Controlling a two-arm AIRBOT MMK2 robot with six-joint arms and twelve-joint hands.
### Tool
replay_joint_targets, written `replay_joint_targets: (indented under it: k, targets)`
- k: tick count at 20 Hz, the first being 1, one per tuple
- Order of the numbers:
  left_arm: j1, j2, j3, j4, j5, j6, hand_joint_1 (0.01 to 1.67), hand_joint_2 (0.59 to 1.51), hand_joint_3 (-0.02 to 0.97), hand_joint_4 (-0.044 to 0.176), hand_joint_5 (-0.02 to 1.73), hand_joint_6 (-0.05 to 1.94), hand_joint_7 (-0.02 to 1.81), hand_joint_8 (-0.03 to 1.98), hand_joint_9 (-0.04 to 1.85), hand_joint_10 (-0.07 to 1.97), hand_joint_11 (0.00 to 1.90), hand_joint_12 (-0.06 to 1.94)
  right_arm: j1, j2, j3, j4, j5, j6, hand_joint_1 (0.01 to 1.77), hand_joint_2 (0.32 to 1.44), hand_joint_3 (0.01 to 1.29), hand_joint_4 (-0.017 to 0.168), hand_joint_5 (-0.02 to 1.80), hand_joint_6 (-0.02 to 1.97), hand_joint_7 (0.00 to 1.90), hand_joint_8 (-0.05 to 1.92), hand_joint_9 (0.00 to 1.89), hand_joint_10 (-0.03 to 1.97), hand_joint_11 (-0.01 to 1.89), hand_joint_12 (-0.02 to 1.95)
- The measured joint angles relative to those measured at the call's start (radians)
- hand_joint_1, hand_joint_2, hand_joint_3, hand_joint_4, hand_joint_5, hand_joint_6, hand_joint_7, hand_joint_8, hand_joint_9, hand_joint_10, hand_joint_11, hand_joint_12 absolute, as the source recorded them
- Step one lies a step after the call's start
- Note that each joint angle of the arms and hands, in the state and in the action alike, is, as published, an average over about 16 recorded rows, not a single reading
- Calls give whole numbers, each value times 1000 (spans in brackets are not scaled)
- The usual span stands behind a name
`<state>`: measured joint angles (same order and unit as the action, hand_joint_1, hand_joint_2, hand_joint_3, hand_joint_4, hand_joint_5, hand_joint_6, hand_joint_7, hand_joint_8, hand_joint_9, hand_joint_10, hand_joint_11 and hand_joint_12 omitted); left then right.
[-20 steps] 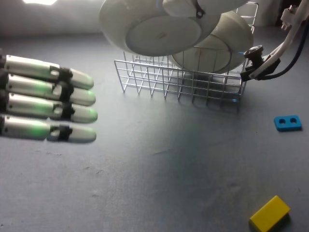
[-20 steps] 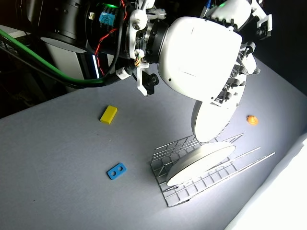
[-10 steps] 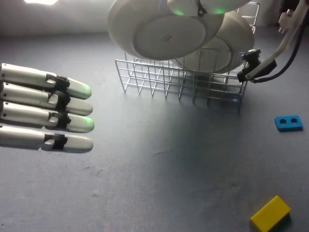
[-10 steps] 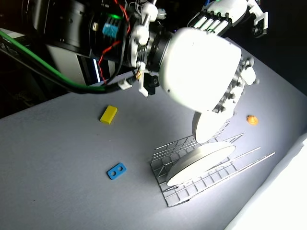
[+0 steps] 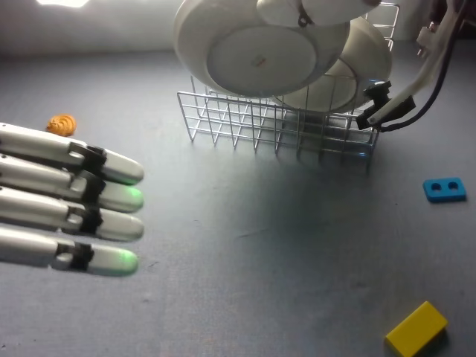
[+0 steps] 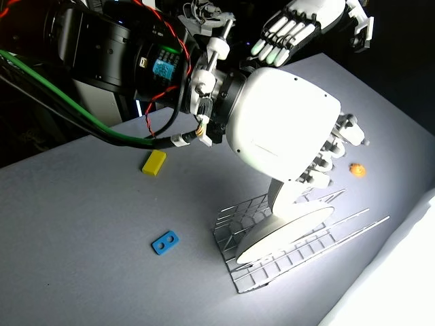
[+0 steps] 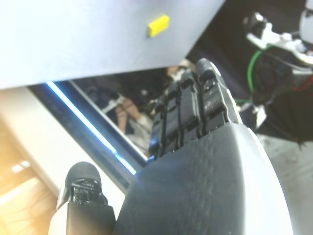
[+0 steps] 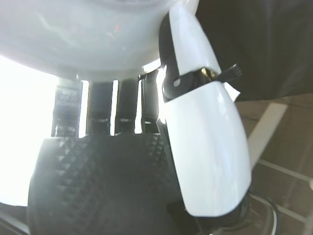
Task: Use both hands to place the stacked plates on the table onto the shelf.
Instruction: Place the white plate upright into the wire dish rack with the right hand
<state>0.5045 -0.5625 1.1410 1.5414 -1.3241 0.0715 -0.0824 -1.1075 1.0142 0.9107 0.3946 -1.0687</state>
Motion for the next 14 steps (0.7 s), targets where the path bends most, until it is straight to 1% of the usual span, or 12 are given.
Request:
replay_joint_targets:
  k: [2, 7, 14]
  targets:
    - [6, 1, 0, -2, -10, 5, 13, 1115, 15, 7, 88, 12, 124, 6, 118, 7, 18, 243, -5, -8, 5, 14, 9, -5, 1238, 1117, 14, -9, 670, 1173, 916, 1235, 942, 1036, 729, 1453]
    - [15, 5, -5, -16, -19, 21, 17, 1115, 15, 7, 87, 12, 124, 6, 118, 7, 17, 234, -19, -27, 17, 41, 39, -19, 1222, 1125, 14, -9, 667, 1179, 932, 1193, 964, 991, 733, 1448]
    - [23, 10, -7, -27, -22, 38, 22, 1114, 15, 7, 81, 12, 114, 6, 108, 8, 18, 210, -45, -54, 39, 64, 77, -36, 1208, 1128, 13, -10, 680, 1156, 987, 1064, 1050, 791, 777, 1354]
